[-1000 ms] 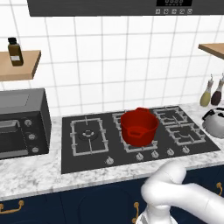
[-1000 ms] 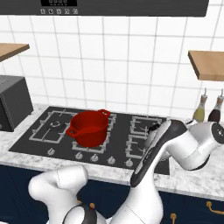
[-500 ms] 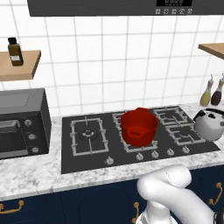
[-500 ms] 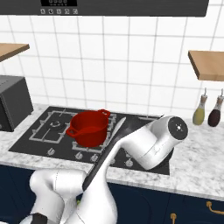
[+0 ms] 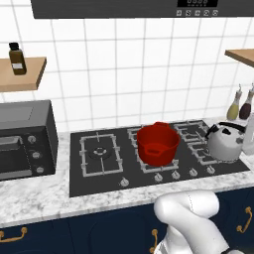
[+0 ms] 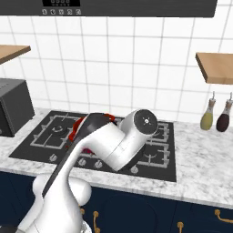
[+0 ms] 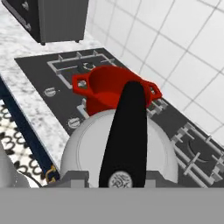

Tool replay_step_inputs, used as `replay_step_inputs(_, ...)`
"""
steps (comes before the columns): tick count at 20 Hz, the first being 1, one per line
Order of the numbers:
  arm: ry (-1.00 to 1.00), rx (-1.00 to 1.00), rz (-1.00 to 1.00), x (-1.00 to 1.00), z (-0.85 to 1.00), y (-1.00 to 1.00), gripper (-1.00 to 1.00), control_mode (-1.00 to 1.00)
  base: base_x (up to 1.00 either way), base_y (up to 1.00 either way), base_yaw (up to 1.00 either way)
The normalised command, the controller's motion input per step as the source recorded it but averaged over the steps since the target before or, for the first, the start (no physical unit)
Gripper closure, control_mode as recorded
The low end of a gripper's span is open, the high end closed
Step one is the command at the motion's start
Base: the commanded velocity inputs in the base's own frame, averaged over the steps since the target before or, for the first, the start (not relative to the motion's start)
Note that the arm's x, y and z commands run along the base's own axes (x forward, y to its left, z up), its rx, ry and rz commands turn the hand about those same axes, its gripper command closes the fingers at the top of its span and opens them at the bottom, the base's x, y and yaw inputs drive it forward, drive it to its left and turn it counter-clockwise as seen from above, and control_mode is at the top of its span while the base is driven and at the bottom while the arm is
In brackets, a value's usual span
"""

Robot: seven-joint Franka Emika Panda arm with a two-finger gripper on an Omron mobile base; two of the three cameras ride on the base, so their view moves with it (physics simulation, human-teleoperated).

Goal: Pick the kettle from the counter and place it on a stove burner. Then turn the burner on.

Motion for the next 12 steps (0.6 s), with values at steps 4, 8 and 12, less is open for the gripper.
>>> replay_step_inputs(4,0.05,0.0,0.03,0.0,0.0,1.0,1.0,-1.0,0.0,0.0,0.0)
replay_step_inputs(8,0.09,0.01,0.02,0.0,0.13,0.96,1.0,-1.0,0.0,0.0,0.0)
replay_step_inputs(12,0.13,0.04,0.03,0.0,0.18,0.95,1.0,-1.0,0.0,0.0,0.0)
